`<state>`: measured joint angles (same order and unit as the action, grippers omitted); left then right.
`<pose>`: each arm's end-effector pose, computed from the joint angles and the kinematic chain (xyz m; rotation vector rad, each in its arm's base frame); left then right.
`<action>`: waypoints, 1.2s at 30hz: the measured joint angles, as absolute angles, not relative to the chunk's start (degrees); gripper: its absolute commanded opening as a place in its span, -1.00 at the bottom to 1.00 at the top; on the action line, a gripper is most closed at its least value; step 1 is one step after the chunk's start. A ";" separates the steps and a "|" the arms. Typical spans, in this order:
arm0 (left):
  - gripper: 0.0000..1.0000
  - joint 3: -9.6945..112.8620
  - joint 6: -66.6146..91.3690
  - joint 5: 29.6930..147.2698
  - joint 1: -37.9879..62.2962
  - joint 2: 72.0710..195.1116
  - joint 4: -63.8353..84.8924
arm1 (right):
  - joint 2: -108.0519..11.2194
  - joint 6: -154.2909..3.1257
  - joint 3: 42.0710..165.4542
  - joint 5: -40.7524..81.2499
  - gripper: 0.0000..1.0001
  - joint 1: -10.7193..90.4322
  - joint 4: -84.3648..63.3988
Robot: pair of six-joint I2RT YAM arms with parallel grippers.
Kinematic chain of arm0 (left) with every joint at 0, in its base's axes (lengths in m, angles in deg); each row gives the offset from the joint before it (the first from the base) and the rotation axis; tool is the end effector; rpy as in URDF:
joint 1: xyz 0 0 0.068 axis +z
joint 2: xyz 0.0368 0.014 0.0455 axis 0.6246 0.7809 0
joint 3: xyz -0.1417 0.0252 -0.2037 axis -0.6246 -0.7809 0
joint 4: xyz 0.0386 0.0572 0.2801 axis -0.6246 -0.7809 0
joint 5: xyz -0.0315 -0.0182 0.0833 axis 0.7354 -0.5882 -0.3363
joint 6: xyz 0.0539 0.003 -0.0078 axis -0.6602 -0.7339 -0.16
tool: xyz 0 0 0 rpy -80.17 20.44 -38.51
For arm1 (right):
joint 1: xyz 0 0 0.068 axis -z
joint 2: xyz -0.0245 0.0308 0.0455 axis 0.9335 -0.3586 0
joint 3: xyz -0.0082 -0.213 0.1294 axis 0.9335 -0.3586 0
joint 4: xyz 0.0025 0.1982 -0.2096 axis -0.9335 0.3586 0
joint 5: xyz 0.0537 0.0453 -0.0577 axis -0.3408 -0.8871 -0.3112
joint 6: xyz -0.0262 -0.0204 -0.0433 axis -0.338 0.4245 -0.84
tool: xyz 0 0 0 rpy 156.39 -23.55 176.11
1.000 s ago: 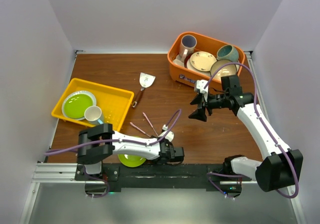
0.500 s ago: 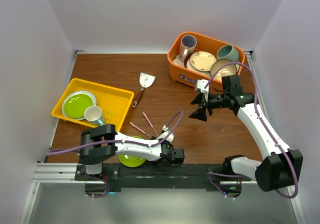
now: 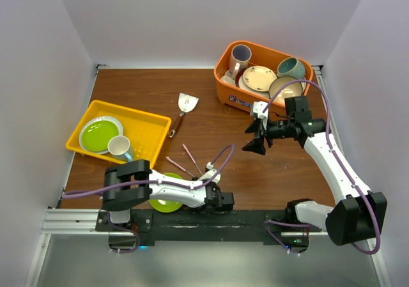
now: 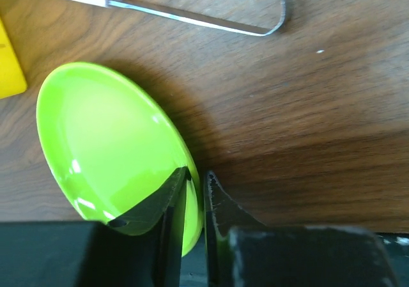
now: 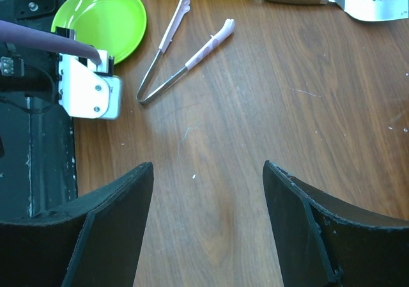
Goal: Place the mixed dishes into the plastic bin
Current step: Pick up the plate at the center of the board.
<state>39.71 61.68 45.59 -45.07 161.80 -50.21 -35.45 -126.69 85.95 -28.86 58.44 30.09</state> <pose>0.0529 -0.2911 0.1006 0.5941 2.5150 0.5024 0.2591 0.0794 0.2726 -1.3147 1.6763 0.8694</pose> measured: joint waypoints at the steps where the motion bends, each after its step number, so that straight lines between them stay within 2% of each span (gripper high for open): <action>1: -0.75 39.69 61.68 45.43 -45.07 161.80 -50.32 | -35.45 -126.82 85.95 -28.86 0.46 58.46 30.09; 9: -1.00 40.43 60.30 43.10 -45.18 159.90 -53.42 | -35.45 -127.26 85.95 -29.04 0.46 59.09 30.33; 21: -1.00 46.94 54.73 42.79 -45.88 151.35 -51.04 | -35.41 -128.70 85.95 -29.87 0.46 59.68 31.73; 29: -1.00 48.95 44.94 43.05 -45.88 143.46 -48.13 | -35.41 -133.07 86.34 -30.63 0.48 59.73 35.47; 36: -1.00 46.57 26.88 48.10 -45.88 133.10 -36.52 | -37.18 -149.33 93.60 -31.97 0.75 59.73 48.69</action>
<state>46.57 26.88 48.10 -45.88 133.10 -36.52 -37.18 -149.33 93.60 -31.97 59.73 48.69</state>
